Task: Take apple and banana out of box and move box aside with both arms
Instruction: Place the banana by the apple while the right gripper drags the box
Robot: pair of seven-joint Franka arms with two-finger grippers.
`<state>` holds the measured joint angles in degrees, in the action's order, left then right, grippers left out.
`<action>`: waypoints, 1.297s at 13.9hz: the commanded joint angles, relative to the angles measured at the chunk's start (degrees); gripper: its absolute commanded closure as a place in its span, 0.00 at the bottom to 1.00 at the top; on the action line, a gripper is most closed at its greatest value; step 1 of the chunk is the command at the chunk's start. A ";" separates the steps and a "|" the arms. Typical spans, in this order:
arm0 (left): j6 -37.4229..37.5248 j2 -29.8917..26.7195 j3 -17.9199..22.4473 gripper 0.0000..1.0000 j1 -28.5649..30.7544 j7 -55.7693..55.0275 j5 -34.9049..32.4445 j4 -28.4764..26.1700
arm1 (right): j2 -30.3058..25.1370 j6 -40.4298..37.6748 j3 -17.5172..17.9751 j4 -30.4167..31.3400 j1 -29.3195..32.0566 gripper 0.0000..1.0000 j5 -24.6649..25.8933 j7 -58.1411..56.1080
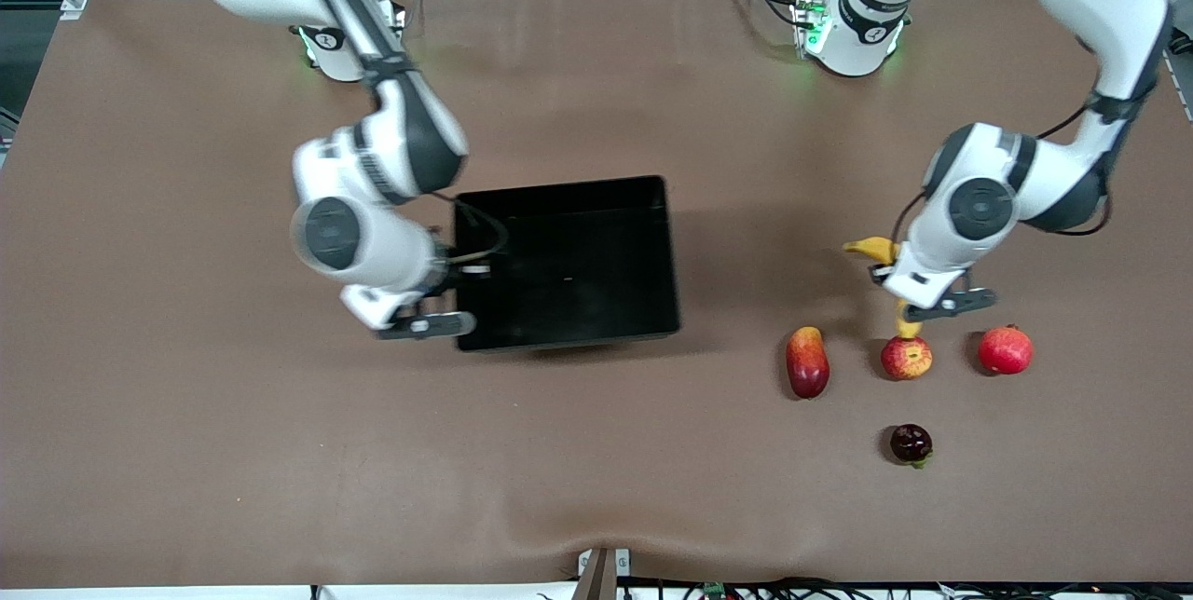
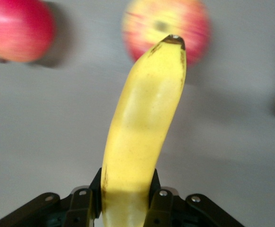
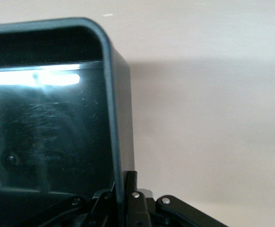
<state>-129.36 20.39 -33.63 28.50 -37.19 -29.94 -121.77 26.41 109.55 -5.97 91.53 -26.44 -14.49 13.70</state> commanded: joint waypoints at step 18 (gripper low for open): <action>-3.99 3.29 -0.55 0.00 9.47 -1.30 -0.30 6.72 | 9.97 17.89 0.96 4.88 39.89 1.00 4.03 -36.56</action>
<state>-136.66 30.66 -32.72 37.85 -38.90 -29.95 -114.38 36.13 128.40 -6.24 97.18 12.43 -8.89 -24.01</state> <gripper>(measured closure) 0.000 0.956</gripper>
